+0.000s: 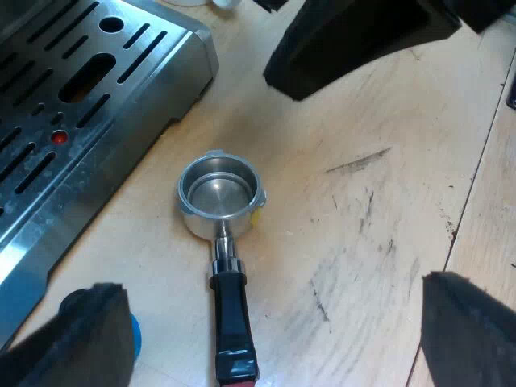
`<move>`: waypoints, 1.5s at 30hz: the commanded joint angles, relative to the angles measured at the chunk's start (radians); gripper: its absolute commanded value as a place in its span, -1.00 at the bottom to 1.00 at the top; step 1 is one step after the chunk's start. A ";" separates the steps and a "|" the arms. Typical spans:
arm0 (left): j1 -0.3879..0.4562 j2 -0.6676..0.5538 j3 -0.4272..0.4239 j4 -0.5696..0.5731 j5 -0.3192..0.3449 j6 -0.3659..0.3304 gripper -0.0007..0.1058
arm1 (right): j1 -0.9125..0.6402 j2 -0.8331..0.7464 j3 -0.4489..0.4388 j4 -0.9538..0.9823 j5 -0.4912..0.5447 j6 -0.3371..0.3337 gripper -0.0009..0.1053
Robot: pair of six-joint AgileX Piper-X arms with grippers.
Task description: Put the handle in the coffee machine
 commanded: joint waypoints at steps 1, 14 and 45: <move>0.003 0.001 -0.003 -0.011 -0.002 0.002 0.42 | -0.037 0.023 -0.007 0.005 -0.041 -0.059 0.48; 0.003 0.001 -0.003 -0.009 -0.002 0.002 0.42 | -0.056 0.177 -0.007 -0.001 -0.069 -0.129 0.49; 0.003 0.001 -0.003 -0.009 -0.002 0.002 0.42 | -0.079 0.412 -0.008 -0.109 -0.095 -0.155 0.49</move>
